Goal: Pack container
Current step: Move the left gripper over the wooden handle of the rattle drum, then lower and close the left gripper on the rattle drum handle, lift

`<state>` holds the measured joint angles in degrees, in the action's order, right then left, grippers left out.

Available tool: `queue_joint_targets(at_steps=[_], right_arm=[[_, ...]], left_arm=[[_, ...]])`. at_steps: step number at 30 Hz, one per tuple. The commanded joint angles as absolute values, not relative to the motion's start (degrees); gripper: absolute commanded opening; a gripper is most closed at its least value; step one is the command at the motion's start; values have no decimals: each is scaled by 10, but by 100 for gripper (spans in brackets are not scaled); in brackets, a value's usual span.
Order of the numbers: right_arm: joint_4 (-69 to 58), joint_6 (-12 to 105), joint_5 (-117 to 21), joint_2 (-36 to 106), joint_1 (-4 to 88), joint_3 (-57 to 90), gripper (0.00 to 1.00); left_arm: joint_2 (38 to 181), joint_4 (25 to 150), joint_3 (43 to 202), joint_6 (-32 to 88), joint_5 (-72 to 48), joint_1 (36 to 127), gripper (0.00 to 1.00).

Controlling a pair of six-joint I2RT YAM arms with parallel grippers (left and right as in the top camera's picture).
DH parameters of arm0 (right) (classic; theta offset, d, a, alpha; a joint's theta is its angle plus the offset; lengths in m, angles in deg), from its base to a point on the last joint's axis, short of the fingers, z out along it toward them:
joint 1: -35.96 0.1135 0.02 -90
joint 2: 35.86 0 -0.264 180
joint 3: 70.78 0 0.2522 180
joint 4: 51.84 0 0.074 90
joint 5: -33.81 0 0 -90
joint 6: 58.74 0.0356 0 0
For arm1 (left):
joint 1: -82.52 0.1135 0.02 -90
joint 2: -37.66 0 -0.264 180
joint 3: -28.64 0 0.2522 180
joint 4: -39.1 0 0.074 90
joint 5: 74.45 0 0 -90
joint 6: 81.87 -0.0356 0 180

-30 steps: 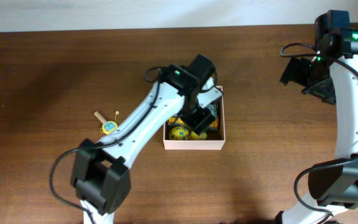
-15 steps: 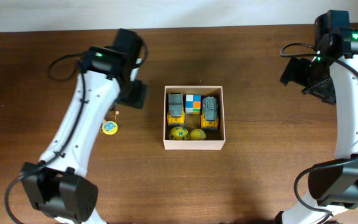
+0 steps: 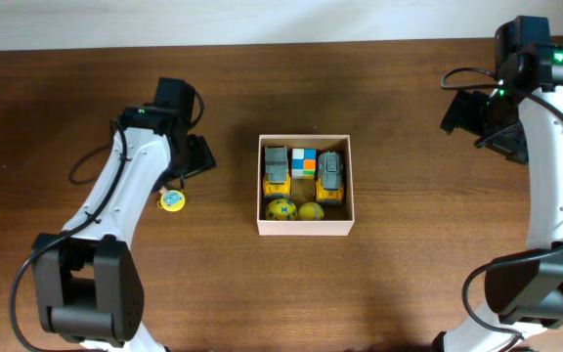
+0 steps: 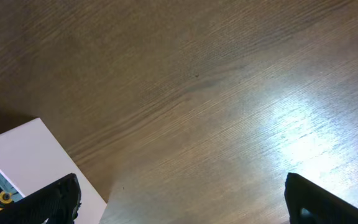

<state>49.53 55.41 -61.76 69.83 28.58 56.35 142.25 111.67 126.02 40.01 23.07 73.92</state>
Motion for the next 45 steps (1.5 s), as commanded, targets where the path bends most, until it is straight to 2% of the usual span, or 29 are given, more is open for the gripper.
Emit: queue_joint_targets(at_steps=[1, 12, 21, 26, 33, 45], right_arm=[[494, 555, -623, 691, 284, 570, 99], [494, 555, -623, 691, 284, 570, 99], [494, 555, -623, 691, 284, 570, 99], [494, 555, -623, 691, 284, 570, 99], [494, 555, -623, 691, 284, 570, 99], [494, 555, -623, 691, 284, 570, 99]], left_arm=[[1430, 1082, 1220, 510, 209, 741, 87], [1431, 1052, 1201, 643, 319, 741, 87], [1438, 1043, 1200, 635, 329, 788, 87], [1462, 1025, 1200, 560, 282, 816, 87], [1499, 1012, 1200, 506, 245, 818, 87], [1555, 1014, 1200, 505, 206, 819, 87]])
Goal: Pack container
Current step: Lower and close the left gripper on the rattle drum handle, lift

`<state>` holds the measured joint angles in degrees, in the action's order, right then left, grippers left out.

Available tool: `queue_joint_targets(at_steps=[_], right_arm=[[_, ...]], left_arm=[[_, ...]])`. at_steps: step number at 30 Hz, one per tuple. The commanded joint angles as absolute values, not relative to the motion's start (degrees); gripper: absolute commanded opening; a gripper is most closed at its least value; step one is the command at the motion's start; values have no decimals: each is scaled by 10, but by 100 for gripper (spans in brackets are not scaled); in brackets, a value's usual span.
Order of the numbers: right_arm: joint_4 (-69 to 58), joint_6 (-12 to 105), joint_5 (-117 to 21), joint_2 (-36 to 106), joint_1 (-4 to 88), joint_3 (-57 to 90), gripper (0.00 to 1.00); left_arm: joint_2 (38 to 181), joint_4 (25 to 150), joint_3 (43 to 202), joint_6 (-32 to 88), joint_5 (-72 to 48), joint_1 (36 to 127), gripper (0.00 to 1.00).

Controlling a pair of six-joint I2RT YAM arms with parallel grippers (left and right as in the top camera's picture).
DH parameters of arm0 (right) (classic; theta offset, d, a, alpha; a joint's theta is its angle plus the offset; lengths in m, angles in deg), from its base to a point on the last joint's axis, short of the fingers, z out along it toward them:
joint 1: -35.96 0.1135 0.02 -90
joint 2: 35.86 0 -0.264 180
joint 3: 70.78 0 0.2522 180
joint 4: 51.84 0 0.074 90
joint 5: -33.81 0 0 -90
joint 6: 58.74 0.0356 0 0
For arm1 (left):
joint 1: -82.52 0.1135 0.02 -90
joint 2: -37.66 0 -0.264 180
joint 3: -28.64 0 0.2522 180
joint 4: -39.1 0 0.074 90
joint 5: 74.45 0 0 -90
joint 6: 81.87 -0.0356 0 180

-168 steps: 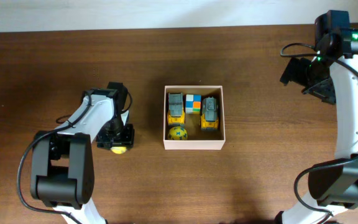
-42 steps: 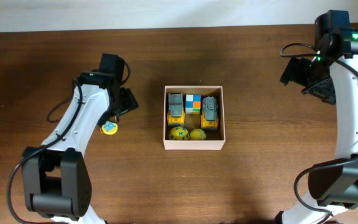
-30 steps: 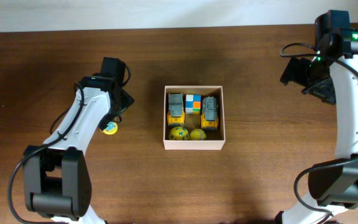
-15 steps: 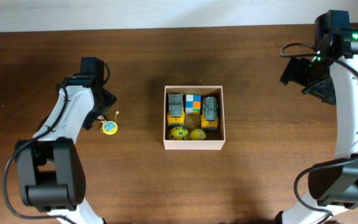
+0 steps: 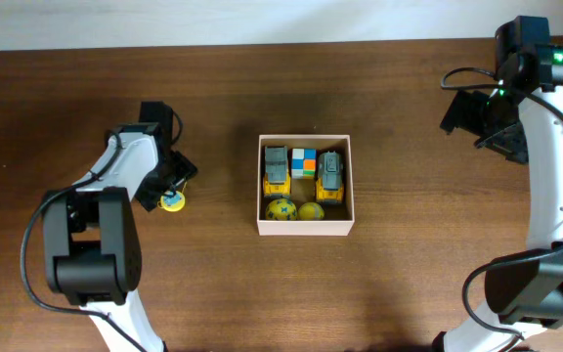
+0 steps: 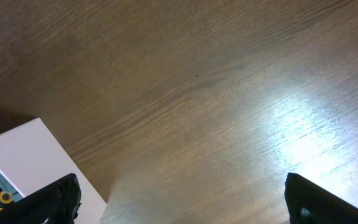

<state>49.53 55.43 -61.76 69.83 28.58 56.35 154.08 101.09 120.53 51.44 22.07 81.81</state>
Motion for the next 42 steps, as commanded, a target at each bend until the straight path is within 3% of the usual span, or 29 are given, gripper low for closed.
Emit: queue_joint_targets(at_steps=[1, 8, 15, 22, 25, 32, 37, 42], right_arm=[[494, 555, -623, 691, 284, 570, 99], [494, 555, -623, 691, 284, 570, 99], [494, 555, -623, 691, 284, 570, 99], [494, 555, -623, 691, 284, 570, 99], [494, 555, -623, 691, 284, 570, 99], [494, 555, -623, 691, 284, 570, 99], [494, 555, -623, 691, 284, 570, 99], [494, 555, -623, 691, 284, 570, 99]], left_arm=[[1557, 1015, 1200, 505, 206, 819, 84], [1557, 1006, 1200, 505, 207, 820, 83], [1557, 993, 1200, 505, 209, 835, 73], [1557, 993, 1200, 504, 209, 847, 45], [1557, 993, 1200, 504, 209, 847, 38], [1557, 983, 1200, 470, 209, 847, 36], [1557, 984, 1200, 470, 209, 846, 29], [1557, 989, 1200, 465, 208, 846, 29]])
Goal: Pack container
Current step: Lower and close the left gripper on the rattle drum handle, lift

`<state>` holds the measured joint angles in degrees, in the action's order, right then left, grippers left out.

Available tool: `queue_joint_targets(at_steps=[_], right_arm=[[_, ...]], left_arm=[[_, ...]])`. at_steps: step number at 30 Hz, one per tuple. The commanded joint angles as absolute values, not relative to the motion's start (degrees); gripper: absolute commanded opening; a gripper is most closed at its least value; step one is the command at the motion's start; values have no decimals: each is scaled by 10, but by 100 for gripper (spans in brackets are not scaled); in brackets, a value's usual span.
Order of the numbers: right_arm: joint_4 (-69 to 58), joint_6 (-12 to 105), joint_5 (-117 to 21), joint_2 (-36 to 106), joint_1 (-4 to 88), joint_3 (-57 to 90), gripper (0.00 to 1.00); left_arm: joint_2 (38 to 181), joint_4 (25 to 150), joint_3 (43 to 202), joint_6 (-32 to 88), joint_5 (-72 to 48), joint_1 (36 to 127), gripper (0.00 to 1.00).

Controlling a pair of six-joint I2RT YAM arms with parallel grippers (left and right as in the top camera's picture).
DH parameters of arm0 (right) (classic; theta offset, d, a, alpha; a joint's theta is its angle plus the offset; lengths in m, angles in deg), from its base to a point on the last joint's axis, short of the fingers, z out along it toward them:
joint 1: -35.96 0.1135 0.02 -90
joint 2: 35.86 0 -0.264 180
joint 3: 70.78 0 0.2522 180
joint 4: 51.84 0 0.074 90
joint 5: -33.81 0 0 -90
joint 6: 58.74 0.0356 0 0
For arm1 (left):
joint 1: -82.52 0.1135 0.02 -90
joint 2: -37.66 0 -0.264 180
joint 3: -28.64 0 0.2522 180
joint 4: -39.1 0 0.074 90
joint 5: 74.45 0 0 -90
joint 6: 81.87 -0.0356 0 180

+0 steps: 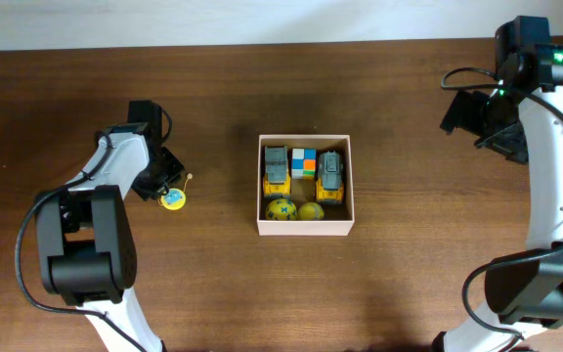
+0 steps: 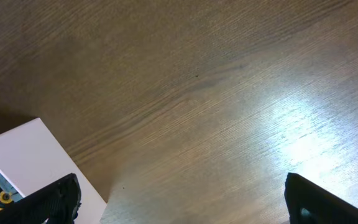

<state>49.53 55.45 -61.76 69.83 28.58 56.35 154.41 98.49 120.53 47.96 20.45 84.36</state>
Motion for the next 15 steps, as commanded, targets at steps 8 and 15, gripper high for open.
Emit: queue_joint_targets(at_steps=[8, 15], right_arm=[[494, 555, -623, 691, 284, 570, 99], [494, 555, -623, 691, 284, 570, 99]], left_arm=[[1557, 994, 1200, 394, 191, 846, 22], [1557, 1000, 1201, 349, 186, 846, 22]])
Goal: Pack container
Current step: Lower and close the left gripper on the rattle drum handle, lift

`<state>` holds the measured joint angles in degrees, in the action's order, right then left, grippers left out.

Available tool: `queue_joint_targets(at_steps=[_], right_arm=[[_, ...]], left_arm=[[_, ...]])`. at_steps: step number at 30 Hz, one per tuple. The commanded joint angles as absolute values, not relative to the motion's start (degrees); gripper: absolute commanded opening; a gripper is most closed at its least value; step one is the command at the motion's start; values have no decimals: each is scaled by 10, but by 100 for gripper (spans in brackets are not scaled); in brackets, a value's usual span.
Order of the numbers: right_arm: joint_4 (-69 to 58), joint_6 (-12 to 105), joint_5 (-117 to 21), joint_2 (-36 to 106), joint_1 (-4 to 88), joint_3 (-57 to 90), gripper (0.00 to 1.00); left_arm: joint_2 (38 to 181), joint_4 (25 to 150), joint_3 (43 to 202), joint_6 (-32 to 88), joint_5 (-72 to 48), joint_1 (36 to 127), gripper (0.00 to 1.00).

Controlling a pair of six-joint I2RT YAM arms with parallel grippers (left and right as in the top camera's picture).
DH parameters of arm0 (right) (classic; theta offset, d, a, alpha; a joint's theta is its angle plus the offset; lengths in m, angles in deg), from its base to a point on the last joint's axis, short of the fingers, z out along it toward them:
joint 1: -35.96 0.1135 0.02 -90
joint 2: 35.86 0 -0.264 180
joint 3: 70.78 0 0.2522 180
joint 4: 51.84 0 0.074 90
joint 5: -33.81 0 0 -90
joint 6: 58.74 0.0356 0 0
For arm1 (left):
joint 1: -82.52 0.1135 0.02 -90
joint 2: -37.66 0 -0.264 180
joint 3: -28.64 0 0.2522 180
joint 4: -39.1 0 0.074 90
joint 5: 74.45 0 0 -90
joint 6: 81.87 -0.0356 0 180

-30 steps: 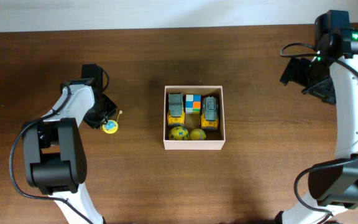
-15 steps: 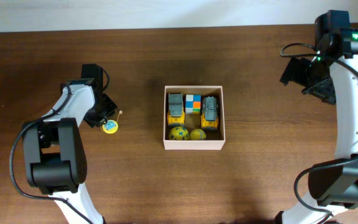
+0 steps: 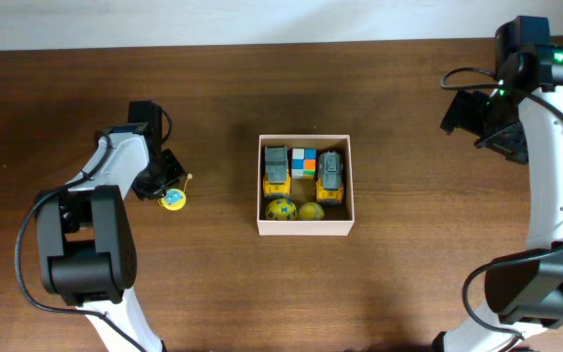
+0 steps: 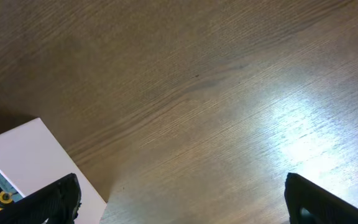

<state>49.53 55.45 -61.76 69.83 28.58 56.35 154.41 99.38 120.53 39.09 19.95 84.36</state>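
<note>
An open pink box (image 3: pixel 306 229) sits mid-table holding two yellow-and-grey trucks (image 3: pixel 276 171), a coloured cube (image 3: pixel 304 162) and two yellow balls (image 3: pixel 294 209). A small round yellow-and-blue toy (image 3: pixel 172 200) lies on the table left of the box. My left gripper (image 3: pixel 162 176) is just up-left of that toy, close to it; its jaws are too small and dark to read. My right gripper (image 4: pixel 182 200) hangs open far to the right with nothing between its fingers, and the box's corner (image 4: pixel 23 155) shows at the lower left of its view.
Bare brown wooden table (image 3: pixel 223 284) surrounds the box on all sides. A pale wall strip runs along the far edge (image 3: pixel 262 20). The right arm (image 3: pixel 555 147) stands along the right side, and the left arm (image 3: pixel 96 225) curves along the left side.
At first my left gripper was up and to the right of the round toy, between it and the box. Then it was over the toy, with the arm swung left. After that it sat just up-left of the toy, where it stays. The right arm has not moved.
</note>
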Motion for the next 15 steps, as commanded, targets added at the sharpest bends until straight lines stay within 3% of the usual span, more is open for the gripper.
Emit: queue_joint_targets(at_steps=[1, 15], right_arm=[[494, 555, -623, 691, 284, 570, 99], [494, 555, -623, 691, 284, 570, 99]], left_arm=[[1557, 1000, 1201, 337, 179, 846, 21], [1557, 1001, 1204, 302, 160, 846, 15]])
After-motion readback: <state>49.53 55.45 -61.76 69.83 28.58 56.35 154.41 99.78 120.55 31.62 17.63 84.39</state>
